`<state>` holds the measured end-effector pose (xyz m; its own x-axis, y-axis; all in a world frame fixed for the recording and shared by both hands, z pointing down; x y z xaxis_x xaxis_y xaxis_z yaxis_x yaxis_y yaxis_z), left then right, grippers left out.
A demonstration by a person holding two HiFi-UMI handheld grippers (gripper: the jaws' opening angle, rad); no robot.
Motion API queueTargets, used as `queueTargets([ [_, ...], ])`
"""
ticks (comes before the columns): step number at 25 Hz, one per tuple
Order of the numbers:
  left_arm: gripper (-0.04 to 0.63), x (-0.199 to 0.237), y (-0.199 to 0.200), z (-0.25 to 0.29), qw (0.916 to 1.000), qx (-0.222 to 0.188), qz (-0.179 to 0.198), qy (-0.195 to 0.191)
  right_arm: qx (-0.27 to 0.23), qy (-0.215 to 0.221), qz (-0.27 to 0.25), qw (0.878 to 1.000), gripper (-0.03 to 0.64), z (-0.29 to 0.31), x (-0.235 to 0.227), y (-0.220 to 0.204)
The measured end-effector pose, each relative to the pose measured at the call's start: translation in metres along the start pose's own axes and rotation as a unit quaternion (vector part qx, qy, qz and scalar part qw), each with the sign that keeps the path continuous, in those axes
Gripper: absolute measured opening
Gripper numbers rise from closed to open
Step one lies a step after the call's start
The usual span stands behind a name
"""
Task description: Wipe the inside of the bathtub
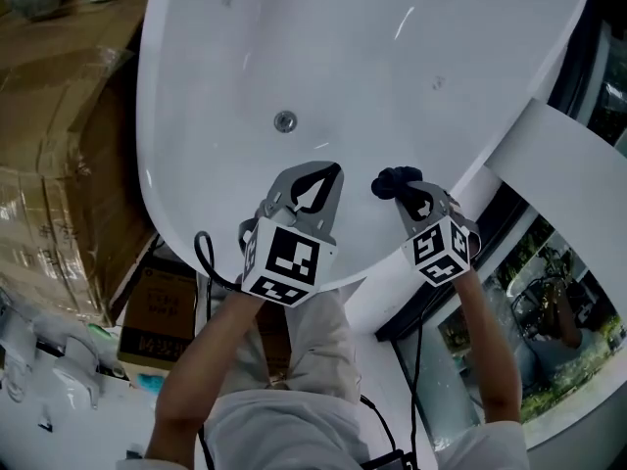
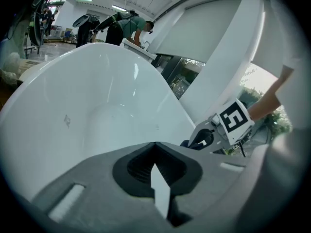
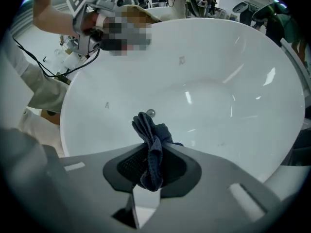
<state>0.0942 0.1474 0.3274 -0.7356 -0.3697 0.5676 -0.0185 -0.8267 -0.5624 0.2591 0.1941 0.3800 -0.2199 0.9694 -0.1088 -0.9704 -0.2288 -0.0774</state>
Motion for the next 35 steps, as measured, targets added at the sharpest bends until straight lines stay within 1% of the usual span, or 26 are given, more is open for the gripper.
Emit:
queueTargets([
  [4, -0.002, 0.002, 0.012, 0.016, 1.0, -0.001, 0.005, 0.0, -0.015, -0.021, -0.014, 1.0, 0.075, -0.005, -0.044, 0.0],
  [8, -0.002, 0.0, 0.026, 0.032, 0.9999, -0.002, 0.009, -0.006, -0.011, -0.053, -0.034, 0.998, 0.075, -0.013, -0.088, 0.0],
  [13, -0.002, -0.007, 0.039, 0.048, 0.9998, 0.004, 0.011, -0.017, -0.006, -0.085, -0.035, 0.996, 0.074, -0.029, -0.14, -0.002],
  [19, -0.002, -0.006, 0.047, 0.062, 0.9994, 0.01, 0.02, -0.027, 0.023, -0.114, -0.051, 0.992, 0.074, -0.037, -0.199, -0.006],
  [27, -0.002, 0.001, 0.057, 0.066, 0.9997, 0.003, 0.012, -0.022, 0.085, -0.103, -0.047, 0.99, 0.072, -0.033, -0.261, -0.013],
  [31, -0.002, 0.002, 0.056, 0.066, 0.9997, 0.003, 0.007, -0.023, 0.115, -0.082, -0.041, 0.989, 0.072, -0.023, -0.278, -0.017],
  [35, -0.002, 0.002, 0.053, 0.066, 0.9997, 0.006, 0.002, -0.025, 0.153, -0.062, -0.036, 0.986, 0.072, -0.013, -0.286, -0.027],
])
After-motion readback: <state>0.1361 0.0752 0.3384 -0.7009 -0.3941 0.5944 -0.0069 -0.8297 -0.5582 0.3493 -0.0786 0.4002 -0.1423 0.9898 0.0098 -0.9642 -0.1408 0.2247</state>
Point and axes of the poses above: the fingertips, and each gripper's own axes: z forward along the fingers, x to its left, y out of its top, the point moved 2 cm from there along -z, backward along the fingers, and after that the axes turned 6 degrees about -z, right-handed, at the moved point
